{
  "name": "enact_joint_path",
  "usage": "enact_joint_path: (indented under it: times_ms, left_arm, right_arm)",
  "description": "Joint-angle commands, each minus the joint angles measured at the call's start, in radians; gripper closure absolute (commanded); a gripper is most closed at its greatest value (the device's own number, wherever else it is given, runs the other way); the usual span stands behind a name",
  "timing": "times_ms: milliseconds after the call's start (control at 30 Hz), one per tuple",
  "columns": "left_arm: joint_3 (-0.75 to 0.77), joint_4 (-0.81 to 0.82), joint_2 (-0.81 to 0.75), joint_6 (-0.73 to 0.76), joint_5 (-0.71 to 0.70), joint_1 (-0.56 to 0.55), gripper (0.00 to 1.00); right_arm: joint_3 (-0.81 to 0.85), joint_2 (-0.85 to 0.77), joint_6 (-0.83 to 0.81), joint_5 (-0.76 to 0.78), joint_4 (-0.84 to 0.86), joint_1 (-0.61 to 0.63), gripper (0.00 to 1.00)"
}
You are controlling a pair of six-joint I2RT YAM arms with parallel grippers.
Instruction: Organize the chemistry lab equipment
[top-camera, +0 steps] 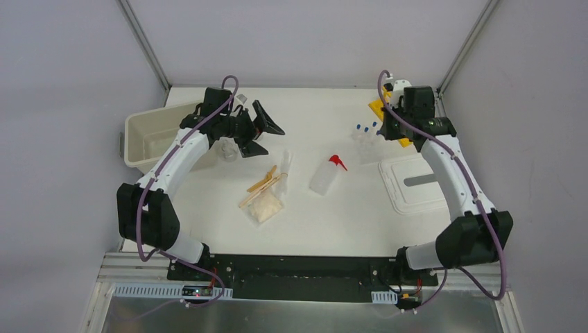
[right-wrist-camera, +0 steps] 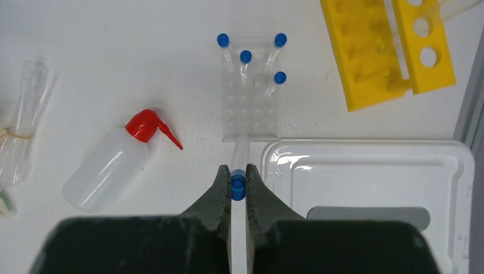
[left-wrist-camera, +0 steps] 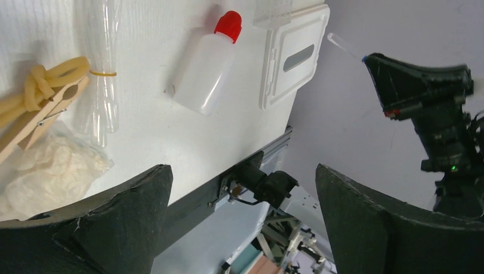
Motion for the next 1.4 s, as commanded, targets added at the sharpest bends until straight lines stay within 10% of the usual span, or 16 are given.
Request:
enact_joint_path:
  times_ms: [0, 1367]
  left_arm:
    - [0.05, -0.041, -0.04, 0.179, -0.04, -0.008, 0.01]
    - [0.089, -0.189, -0.007, 0.378, -0.167, -0.019, 0.01]
  right_arm:
    - [0.079, 0.116, 0.128, -0.055, -0.052, -0.066, 1.0]
    - [0.079, 0.416, 0.1, 0.055, 0.147, -0.027, 1.0]
